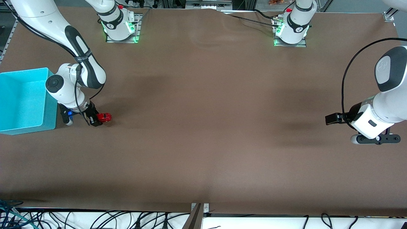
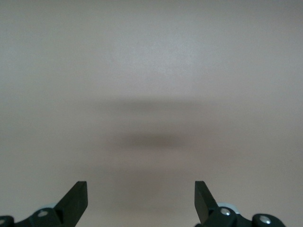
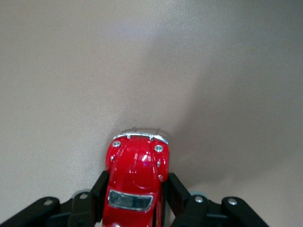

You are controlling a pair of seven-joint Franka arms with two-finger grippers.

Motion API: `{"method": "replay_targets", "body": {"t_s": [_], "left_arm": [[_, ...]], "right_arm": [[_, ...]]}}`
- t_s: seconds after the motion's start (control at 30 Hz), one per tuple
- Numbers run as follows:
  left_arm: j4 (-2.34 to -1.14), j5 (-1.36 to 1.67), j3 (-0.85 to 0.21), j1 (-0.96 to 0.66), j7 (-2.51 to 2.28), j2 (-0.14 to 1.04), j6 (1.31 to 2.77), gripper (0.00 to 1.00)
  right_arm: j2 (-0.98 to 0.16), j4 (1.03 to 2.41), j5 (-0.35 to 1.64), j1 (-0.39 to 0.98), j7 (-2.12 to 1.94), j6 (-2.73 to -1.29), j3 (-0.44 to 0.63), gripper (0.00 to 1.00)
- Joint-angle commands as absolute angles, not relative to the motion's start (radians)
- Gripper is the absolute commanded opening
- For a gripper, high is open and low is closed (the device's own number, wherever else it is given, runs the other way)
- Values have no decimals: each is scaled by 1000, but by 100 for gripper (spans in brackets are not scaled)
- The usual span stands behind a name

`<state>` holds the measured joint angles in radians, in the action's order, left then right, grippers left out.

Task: Wind red beetle toy and store in blue box

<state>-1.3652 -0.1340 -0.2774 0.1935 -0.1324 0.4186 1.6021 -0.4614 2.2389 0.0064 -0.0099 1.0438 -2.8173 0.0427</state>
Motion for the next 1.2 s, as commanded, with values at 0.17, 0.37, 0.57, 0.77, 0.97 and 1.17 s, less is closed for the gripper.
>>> {"method": "replay_targets", "body": {"t_s": [0.17,0.37,0.57,0.77,0.97,1.17], "left_arm": [[-1365,-156,-278,187,-114,422,1505,100],[-1364,-156,-278,187,-114,422,1502,100],[-1364,-156,-278,189,-114,422,1503,100],[-1358,-156,-278,187,-114,423,1503,100],[-1353,-152,-276,187,-114,434,1503,100],[-1322,-150,-275,187,-115,456,1513,100]], "right_arm": [[-460,2232,-32,-17,1042,-2807,40,0],[-448,2232,-80,-15,974,-2769,44,0],[-419,2230,-120,-17,960,-2718,44,0],[-370,2229,-133,-17,885,-2631,48,0],[-310,2209,-132,-17,783,-2501,54,0],[-256,2209,-132,-17,657,-2409,83,0]]}}
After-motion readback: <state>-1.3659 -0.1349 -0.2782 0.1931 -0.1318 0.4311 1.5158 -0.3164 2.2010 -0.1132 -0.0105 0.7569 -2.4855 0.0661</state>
